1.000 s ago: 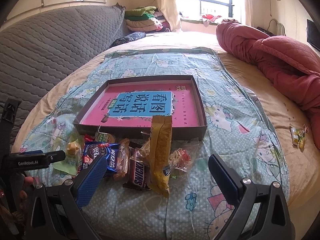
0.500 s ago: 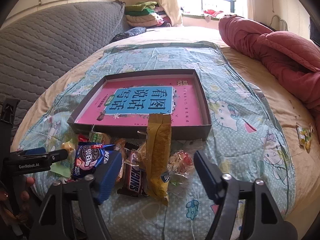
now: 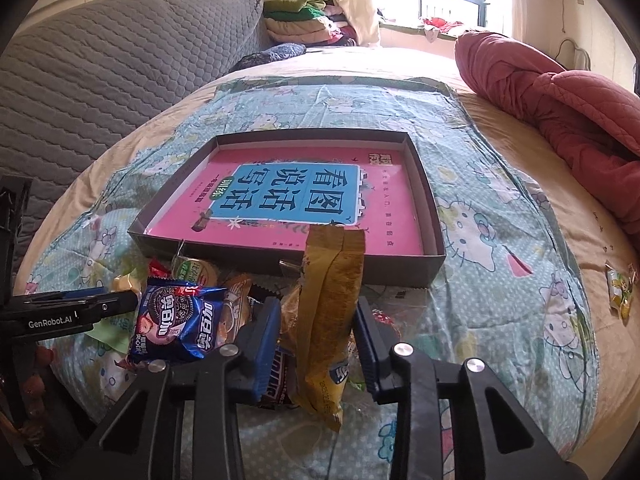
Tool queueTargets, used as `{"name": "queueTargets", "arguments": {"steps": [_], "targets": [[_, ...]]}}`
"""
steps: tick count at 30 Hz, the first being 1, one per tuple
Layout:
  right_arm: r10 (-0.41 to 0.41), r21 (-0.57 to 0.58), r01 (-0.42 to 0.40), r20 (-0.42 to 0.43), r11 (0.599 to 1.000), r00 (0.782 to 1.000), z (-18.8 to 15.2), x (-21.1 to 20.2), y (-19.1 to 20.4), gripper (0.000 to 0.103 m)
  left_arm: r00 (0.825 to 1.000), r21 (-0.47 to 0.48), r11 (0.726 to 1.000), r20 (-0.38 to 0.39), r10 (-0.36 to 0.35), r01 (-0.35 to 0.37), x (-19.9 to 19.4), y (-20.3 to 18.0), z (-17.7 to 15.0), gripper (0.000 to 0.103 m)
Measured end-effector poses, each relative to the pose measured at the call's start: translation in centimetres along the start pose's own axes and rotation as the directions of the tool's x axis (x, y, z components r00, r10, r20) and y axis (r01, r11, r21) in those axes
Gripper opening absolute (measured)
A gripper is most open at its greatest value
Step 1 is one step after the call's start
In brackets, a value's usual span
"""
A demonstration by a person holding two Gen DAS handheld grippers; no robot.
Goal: Organize snacks
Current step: 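Close left gripper on green packet while right gripper grasps gold snack bar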
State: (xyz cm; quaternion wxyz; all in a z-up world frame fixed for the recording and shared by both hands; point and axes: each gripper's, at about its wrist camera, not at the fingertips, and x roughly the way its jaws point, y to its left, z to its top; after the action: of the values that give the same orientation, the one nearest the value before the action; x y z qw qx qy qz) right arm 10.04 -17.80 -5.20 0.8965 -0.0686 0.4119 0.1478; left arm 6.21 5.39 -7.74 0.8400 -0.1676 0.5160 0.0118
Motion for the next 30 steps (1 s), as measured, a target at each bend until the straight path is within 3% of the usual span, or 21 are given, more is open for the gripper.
{"name": "queueTargets", "arguments": {"steps": [6,9,19,30], "targets": [[0.016,0.001,-0.016,0.004,1.000,1.000,0.1,0.1,-0.3,0.026,1.000,-0.011,1.000,0.002,-0.010,0.010,0.6,0.0,0.4,0.053],[0.022,-0.006,-0.022,0.003,1.000,1.000,0.2,0.3,-0.2,0.025,1.000,0.014,1.000,0.003,-0.008,0.008,0.8,-0.4,0.4,0.042],[0.028,-0.013,-0.028,-0.002,1.000,1.000,0.3,0.8,0.0,0.022,0.999,0.016,0.999,0.009,-0.039,0.039,0.8,0.0,0.9,0.038],[0.068,0.011,-0.069,0.062,0.998,0.996,0.6,-0.7,-0.4,0.022,0.998,0.037,0.999,0.057,-0.034,0.032,-1.0,0.3,0.7,0.034]]}}
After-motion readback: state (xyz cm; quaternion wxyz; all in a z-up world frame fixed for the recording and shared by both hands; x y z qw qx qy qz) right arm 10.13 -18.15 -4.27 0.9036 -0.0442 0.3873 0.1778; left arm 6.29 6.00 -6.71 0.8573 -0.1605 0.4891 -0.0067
